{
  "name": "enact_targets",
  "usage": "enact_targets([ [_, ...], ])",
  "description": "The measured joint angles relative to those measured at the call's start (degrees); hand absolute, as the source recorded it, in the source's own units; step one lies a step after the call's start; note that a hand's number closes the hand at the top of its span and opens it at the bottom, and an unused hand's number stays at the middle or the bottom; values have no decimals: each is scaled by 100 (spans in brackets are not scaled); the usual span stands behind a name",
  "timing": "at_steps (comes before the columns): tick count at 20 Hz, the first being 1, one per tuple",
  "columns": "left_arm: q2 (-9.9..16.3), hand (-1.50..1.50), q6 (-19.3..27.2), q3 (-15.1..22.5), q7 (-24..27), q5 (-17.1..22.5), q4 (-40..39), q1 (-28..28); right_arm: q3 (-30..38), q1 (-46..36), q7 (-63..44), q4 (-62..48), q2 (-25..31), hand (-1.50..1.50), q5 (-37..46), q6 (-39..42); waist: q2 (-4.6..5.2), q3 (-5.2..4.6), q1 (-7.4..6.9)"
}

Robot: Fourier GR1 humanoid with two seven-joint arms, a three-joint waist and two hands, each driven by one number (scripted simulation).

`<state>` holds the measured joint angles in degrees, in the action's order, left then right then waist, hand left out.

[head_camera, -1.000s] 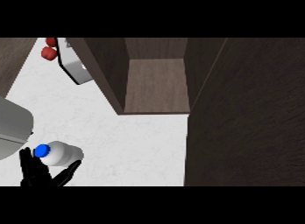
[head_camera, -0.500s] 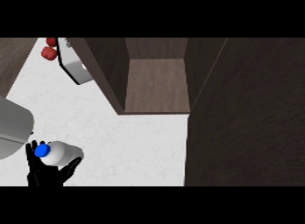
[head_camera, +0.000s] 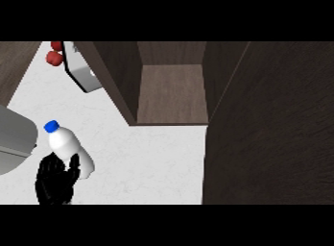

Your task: Pick up the bottled water, place it into the cabinet and close the cabinet

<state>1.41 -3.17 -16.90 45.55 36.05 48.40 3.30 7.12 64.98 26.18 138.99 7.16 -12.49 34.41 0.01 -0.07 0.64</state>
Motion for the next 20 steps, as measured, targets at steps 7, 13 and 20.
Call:
enact_targets([
  [7, 49, 150, -406, 590, -61, -482, -104, 269, -123, -93, 31, -20, -25, -150, 10, -6, 5, -3, 48],
  [13, 112, 150, -722, 1141, 5, -1029, -189, 749, -21, -187, 5, -33, 67, -150, -9, -26, 8, -2, 37],
  [20, 5, 150, -556, 1576, -421, -1264, 619, 746, -2, -201, -5, -39, -27, -150, -32, -33, -16, 6, -27],
])
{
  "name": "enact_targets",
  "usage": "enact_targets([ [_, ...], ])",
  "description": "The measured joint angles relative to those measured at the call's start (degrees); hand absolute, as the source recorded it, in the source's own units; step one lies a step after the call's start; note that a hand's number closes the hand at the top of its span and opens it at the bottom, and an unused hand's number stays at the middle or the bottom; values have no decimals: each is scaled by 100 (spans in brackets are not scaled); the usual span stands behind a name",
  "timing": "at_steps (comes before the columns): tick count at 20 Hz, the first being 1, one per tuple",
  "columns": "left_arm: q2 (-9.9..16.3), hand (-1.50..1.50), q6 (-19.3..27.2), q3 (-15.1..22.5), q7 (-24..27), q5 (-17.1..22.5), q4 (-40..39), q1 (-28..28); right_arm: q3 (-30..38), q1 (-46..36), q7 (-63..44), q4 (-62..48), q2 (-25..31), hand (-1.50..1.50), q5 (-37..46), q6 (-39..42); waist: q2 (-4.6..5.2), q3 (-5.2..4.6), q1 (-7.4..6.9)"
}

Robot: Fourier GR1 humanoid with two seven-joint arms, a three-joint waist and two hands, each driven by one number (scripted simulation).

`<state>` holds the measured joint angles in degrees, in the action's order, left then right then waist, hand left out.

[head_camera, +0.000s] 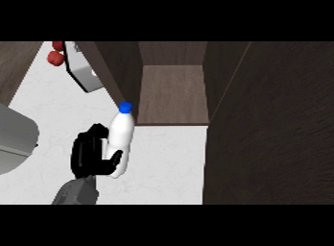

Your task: Pick up the bottled water, place it into the cabinet and close the cabinet

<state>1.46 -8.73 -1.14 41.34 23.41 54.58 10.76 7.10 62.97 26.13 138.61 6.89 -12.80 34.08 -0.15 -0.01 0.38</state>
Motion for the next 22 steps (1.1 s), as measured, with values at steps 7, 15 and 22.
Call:
enact_targets([
  [7, -103, 150, 475, 730, -859, -79, 1438, -165, 53, -124, -91, -14, 1, -150, -33, -45, -8, 2, -48],
  [15, -139, 150, 1885, 2113, -1838, -73, 2951, -43, 80, -291, -149, -40, 19, -150, -69, -22, -5, 1, -16],
  [22, -144, 150, 3498, 3036, -2679, -146, 3473, 787, 118, -456, -317, -55, 46, -150, -113, -37, 8, 1, 29],
])
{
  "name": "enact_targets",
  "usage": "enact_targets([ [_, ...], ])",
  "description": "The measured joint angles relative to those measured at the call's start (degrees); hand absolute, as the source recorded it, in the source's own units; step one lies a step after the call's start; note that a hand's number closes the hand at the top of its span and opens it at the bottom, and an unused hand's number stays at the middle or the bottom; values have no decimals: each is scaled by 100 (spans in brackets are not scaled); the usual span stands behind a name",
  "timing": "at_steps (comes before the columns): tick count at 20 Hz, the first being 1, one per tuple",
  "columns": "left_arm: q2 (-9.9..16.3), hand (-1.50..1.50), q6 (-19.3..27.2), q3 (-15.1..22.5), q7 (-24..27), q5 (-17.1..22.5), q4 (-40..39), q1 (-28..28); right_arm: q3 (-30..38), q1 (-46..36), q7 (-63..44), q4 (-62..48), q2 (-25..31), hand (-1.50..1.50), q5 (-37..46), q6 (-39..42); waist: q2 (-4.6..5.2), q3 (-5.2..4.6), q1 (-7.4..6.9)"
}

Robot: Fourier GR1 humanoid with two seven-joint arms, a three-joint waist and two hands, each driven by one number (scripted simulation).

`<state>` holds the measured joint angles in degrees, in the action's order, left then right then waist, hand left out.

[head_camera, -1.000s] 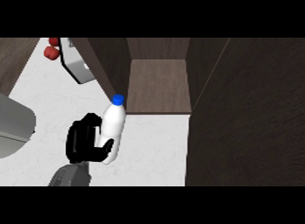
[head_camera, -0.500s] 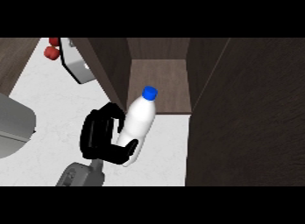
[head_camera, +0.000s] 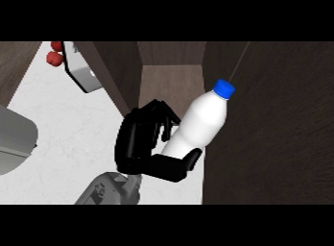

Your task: Pick up the bottled water, place it into the cabinet and close the cabinet

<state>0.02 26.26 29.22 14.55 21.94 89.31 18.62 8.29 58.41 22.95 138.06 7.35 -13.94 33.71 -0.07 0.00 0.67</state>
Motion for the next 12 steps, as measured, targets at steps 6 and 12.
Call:
enact_targets([
  [6, 17, 150, 1219, 274, -342, 73, -249, 1064, -13, -35, -7, 0, -56, -150, -31, 41, 8, -3, 63],
  [12, 23, 150, 1736, 178, -381, 207, -995, 1951, 166, -181, -96, -23, -34, -150, -69, 15, 21, -5, 72],
])
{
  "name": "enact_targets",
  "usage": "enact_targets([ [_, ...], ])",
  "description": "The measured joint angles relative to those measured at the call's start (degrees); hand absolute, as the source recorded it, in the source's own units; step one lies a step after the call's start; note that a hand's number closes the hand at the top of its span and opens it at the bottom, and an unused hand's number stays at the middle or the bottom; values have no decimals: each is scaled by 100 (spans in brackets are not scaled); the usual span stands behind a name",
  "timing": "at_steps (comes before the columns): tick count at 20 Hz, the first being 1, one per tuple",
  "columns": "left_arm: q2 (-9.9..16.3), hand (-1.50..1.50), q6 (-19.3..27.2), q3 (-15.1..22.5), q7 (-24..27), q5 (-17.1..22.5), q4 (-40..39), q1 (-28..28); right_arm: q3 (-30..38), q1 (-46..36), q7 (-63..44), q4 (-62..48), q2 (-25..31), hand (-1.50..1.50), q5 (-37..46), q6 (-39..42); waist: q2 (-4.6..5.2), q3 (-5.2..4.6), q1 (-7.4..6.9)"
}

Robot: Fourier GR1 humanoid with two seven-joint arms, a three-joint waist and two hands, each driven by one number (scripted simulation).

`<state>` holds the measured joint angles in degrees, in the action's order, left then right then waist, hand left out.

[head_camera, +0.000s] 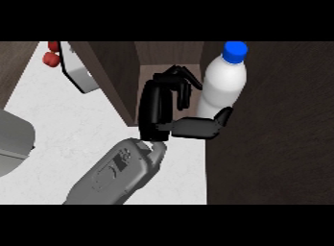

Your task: Pick up the bottled water, place it into the cabinet and close the cabinet

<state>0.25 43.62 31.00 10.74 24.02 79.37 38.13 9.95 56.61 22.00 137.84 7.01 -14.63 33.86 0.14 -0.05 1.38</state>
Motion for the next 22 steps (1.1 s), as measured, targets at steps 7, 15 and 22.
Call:
enact_targets([
  [7, 13, 150, 32, -191, 72, 105, -929, 639, 271, -157, -86, -36, 96, -150, -93, 53, -1, -5, 0],
  [15, -16, 150, -104, -375, 417, 139, -2105, 997, 405, -153, -153, -49, 152, -150, -217, 126, 19, -1, 29],
  [22, -24, 150, -319, -852, 994, 598, -3128, 1356, 519, -273, -208, -127, 235, -150, -361, 202, 47, -1, 95],
])
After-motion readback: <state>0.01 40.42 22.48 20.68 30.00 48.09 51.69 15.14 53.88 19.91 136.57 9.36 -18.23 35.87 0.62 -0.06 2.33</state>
